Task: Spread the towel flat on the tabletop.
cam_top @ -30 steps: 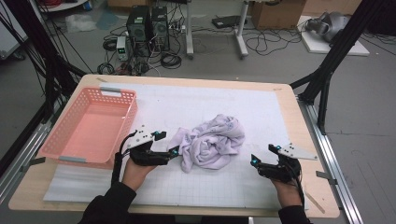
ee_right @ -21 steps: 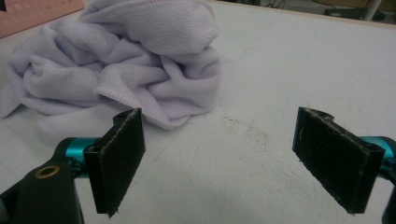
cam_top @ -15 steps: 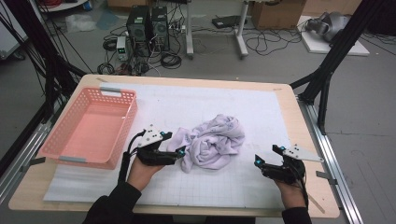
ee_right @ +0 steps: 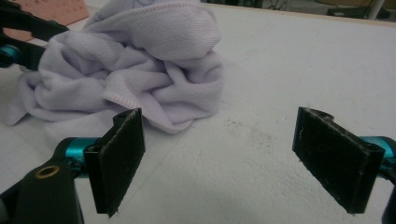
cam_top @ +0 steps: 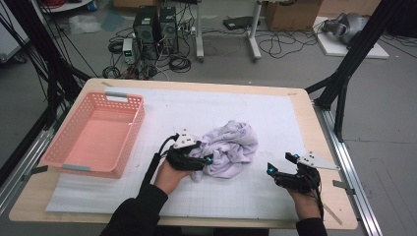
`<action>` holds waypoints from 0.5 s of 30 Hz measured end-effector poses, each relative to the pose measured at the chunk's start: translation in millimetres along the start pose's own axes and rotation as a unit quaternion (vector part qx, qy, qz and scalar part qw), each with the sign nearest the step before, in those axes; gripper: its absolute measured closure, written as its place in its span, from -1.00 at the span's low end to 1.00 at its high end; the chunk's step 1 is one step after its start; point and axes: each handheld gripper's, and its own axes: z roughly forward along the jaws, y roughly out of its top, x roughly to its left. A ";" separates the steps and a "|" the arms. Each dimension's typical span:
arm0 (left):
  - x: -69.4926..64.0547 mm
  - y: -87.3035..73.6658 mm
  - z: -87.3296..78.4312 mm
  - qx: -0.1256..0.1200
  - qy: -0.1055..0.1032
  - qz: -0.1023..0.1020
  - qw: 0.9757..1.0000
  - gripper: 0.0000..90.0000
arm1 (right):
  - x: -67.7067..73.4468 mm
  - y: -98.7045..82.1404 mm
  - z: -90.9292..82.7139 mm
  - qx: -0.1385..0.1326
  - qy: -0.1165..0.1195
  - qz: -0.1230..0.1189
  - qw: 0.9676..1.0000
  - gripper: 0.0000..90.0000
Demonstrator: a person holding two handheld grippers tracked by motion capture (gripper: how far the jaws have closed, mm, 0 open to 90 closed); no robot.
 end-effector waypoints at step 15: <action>9.9 2.0 -21.6 -0.035 -0.009 -0.007 0.999 0.80 | 2.7 0.0 3.0 0.006 0.002 -0.002 1.000 -0.65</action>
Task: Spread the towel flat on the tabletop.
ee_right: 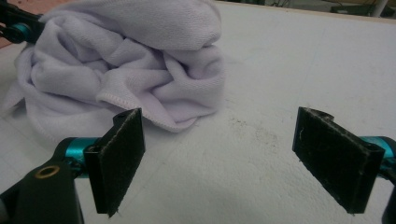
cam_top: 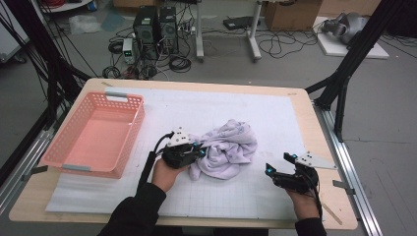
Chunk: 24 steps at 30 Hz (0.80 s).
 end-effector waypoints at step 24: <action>34.0 -11.3 -64.8 -0.037 0.047 -0.036 0.998 0.80 | 23.2 10.0 39.6 0.047 0.031 -0.015 0.998 -0.61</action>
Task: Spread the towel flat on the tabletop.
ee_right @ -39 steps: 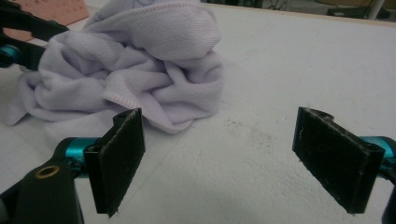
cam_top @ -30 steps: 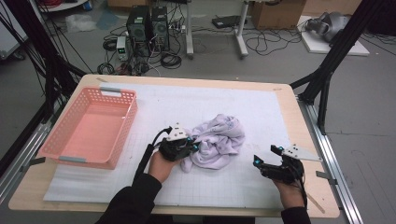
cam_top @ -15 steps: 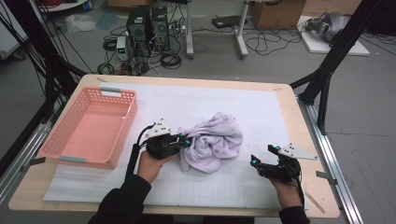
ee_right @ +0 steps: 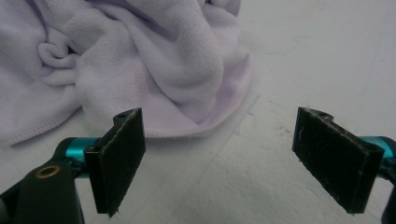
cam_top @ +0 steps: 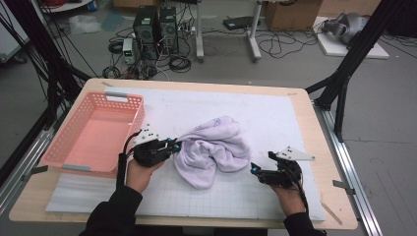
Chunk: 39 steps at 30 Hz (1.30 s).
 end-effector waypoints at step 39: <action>-32.2 -17.2 12.4 0.045 -0.068 0.072 0.994 0.80 | -24.2 50.1 9.4 0.006 -0.050 -0.014 0.999 0.06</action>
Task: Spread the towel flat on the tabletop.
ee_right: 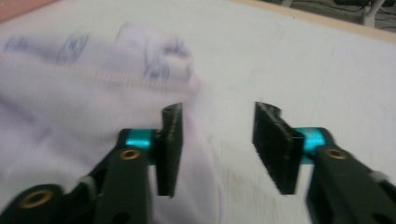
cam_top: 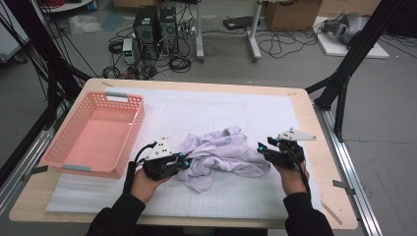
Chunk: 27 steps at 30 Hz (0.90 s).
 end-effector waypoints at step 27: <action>-6.8 -9.3 9.2 0.018 -0.014 -0.004 1.000 0.79 | 14.5 23.5 30.4 0.056 0.051 -0.025 0.997 0.80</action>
